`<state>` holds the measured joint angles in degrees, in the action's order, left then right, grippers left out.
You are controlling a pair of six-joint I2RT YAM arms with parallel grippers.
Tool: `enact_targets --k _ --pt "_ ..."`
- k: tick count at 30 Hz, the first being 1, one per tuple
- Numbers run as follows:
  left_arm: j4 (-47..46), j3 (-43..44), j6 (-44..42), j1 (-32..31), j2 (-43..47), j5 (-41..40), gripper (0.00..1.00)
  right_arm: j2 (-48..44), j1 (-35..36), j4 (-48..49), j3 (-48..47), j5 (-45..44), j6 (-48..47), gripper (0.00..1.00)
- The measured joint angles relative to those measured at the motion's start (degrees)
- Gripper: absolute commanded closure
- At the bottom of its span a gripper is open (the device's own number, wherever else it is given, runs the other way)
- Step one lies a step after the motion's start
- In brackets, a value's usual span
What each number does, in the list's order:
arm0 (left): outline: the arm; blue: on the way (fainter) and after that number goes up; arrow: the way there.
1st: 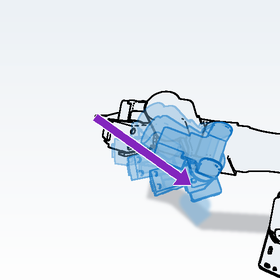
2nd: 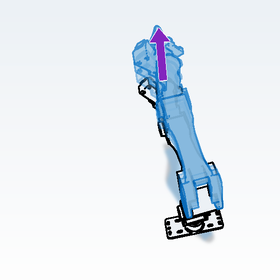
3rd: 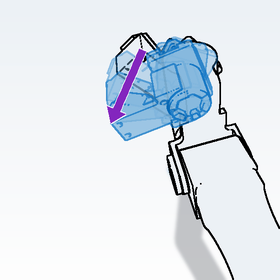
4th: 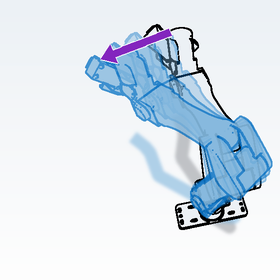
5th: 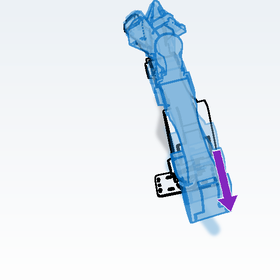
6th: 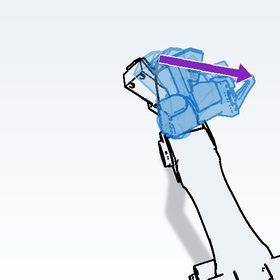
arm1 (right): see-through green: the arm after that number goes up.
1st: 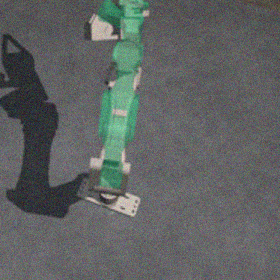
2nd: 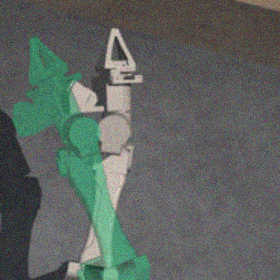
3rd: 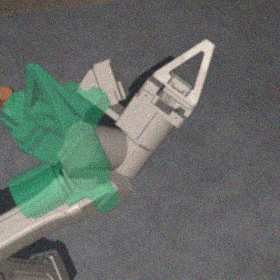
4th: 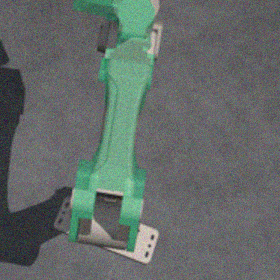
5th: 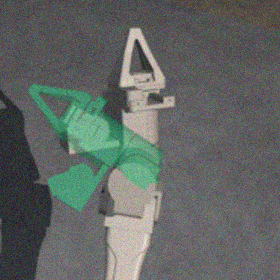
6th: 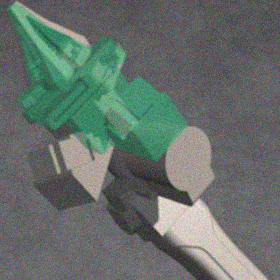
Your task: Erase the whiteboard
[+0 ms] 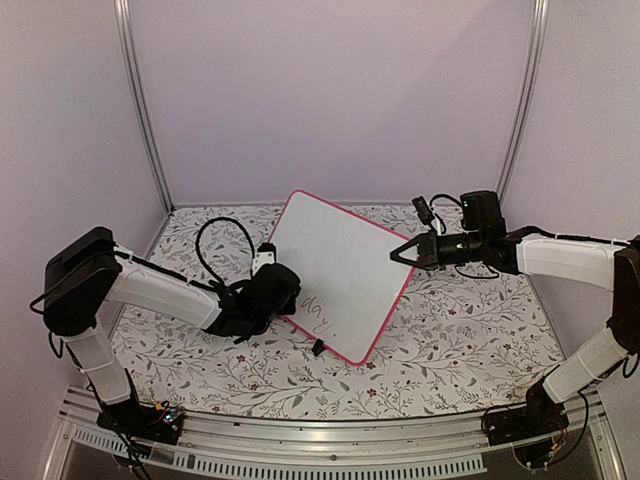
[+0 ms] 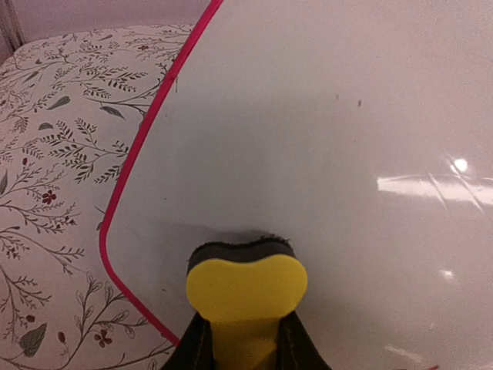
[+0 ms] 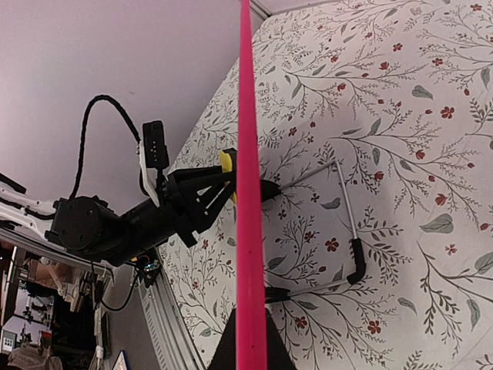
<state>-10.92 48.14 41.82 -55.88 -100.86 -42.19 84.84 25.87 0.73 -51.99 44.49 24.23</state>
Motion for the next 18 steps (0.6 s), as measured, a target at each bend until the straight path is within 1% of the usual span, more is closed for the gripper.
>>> enact_targets --k 5,12,16,18 --pt "5.4 0.4 3.3 0.0 -0.7 -2.1 1.0 0.0 0.0 0.0 0.0 0.0 0.0 1.0" --pt "10.8 3.8 5.4 -0.1 -2.3 -3.3 1.0 0.0 0.0 0.0 0.0 0.0 0.0 1.0" --pt "9.2 3.2 4.5 -0.2 -2.3 -3.0 1.0 0.0 0.0 0.0 0.0 -0.1 0.0 1.0" --pt "5.7 1.2 3.1 -0.2 -1.7 -2.5 1.0 0.0 0.1 0.0 0.0 -0.2 0.0 1.0"
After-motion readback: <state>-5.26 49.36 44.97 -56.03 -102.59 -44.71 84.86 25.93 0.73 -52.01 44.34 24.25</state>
